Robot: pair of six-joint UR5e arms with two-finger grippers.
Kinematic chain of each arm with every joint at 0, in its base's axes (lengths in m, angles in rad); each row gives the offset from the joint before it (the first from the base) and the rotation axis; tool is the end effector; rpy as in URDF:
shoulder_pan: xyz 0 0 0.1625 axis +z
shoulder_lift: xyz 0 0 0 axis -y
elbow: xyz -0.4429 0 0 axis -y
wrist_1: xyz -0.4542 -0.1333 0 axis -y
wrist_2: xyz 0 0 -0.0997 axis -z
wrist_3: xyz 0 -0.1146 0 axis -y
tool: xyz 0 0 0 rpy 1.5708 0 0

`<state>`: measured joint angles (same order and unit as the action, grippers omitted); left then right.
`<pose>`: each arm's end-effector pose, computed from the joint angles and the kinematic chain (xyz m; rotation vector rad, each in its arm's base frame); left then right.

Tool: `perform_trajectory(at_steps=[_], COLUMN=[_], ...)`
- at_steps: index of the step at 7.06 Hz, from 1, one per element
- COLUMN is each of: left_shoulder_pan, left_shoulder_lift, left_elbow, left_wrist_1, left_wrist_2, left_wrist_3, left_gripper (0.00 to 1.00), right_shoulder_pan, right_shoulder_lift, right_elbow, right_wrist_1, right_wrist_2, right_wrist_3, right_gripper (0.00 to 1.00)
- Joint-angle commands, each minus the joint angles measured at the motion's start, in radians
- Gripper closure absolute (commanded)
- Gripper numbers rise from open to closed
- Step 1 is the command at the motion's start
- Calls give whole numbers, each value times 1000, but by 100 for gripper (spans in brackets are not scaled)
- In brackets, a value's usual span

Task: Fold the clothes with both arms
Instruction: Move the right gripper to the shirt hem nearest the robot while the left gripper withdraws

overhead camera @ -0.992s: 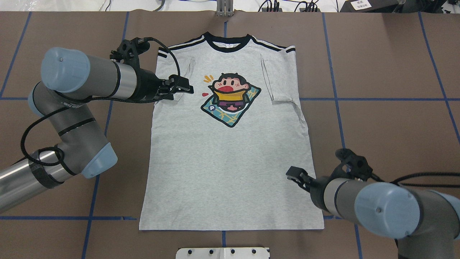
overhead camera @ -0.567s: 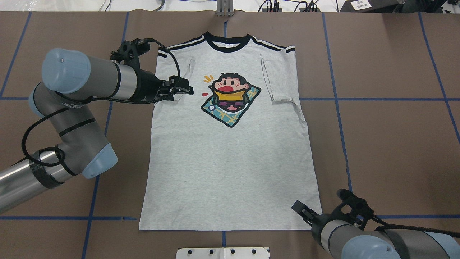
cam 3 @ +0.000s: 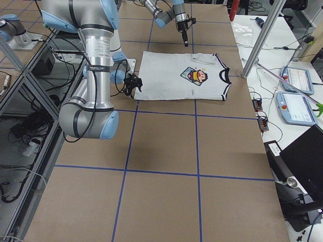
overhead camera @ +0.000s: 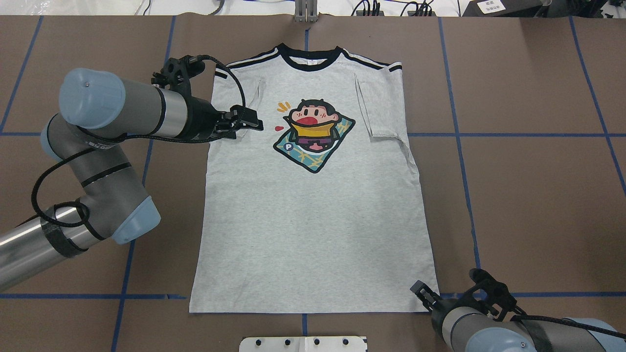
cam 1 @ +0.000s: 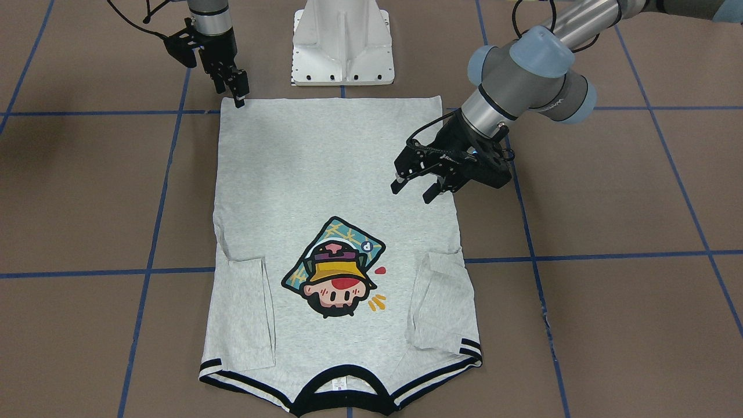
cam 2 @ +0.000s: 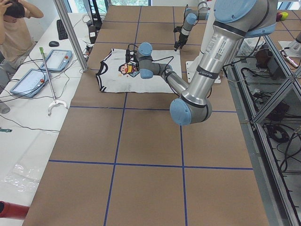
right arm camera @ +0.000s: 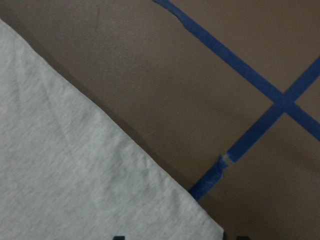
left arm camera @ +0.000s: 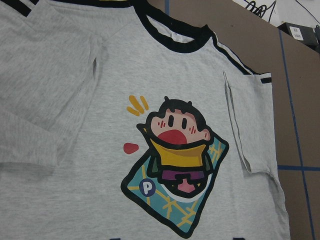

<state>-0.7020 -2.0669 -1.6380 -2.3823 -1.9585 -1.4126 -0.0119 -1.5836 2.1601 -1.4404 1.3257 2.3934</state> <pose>0.4904 -0.5326 0.2323 0.2703 1.3656 -0.1869 -0.5250 -0.1549 0.3776 -0.0727 -0.7625 0.8587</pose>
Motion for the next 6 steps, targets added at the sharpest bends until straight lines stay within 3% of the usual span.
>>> perform_trajectory(at_steps=[1, 3, 4, 6], left_shoulder_pan=[1, 1, 1, 1], left_shoulder_lift=[1, 1, -1, -1], left_elbow=[1, 4, 3, 3], left_wrist_1=[0, 0, 0, 0], left_wrist_2=[1, 1, 1, 0], left_wrist_3=[0, 0, -2, -5], left_gripper=[20, 20, 20, 20], right_shoulder_pan=[0, 0, 0, 1], right_shoulder_lift=[-1, -3, -1, -3], right_elbow=[-11, -9, -8, -2], right_wrist_1=[2, 2, 2, 2], right_wrist_2=[9, 10, 12, 18], right_wrist_3=[0, 1, 1, 1], right_gripper=[26, 58, 100, 100])
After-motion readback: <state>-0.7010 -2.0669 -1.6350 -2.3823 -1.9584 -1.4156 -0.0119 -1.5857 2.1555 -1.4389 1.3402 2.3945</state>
